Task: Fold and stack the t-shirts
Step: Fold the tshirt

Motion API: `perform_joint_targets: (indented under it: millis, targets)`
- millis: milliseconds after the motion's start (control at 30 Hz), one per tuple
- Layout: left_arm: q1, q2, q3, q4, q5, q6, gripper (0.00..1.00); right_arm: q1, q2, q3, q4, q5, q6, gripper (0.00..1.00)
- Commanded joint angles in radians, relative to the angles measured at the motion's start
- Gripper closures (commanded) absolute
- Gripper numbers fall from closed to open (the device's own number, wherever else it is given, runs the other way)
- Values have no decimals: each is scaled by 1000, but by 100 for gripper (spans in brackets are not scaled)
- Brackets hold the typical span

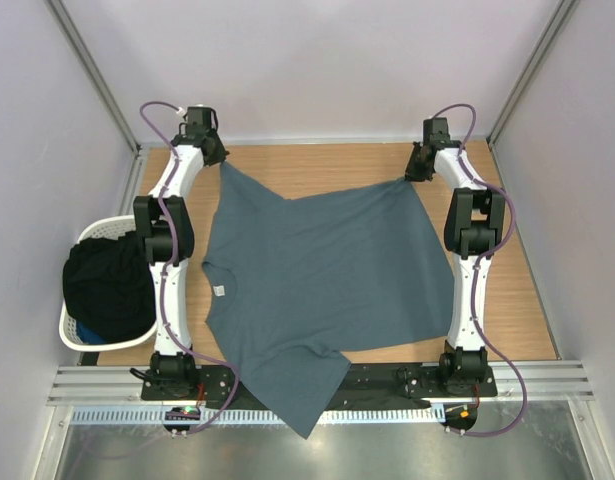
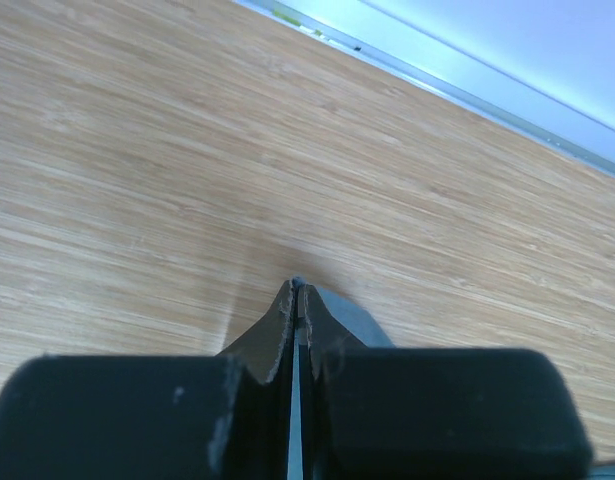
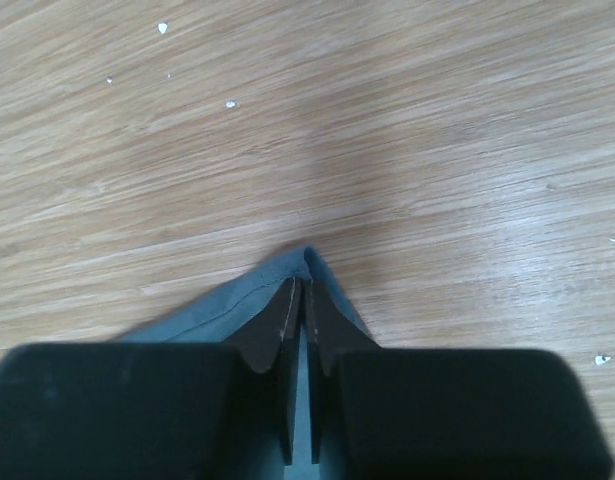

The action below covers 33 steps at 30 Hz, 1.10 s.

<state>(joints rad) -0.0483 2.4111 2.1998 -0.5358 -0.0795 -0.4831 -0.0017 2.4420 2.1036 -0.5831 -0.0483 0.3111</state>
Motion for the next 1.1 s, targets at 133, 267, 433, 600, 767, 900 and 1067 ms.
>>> perform_joint_targets:
  millis: [133, 267, 433, 600, 767, 900, 1067]
  targets:
    - [11, 0, 72, 34, 20, 38, 100, 2, -29, 52, 63, 4, -1, 99]
    - [11, -9, 86, 48, 37, 61, 100, 2, -47, 52, 104, -4, 3, 99]
    - [13, -44, 81, 72, 58, 80, 100, 2, -69, 33, 161, -54, 9, 99]
    - [22, -76, 80, 88, 112, 104, 100, -4, -72, 27, 183, -62, 11, 99]
    - [41, -118, 60, 118, 204, 106, 100, -20, -98, 19, 181, -61, 11, 99]
    - [42, -153, 31, 131, 250, 120, 100, -24, -130, -2, 175, -58, -1, 99]
    - [44, -220, -43, 146, 314, 138, 100, -24, -179, -85, 200, -58, -15, 99]
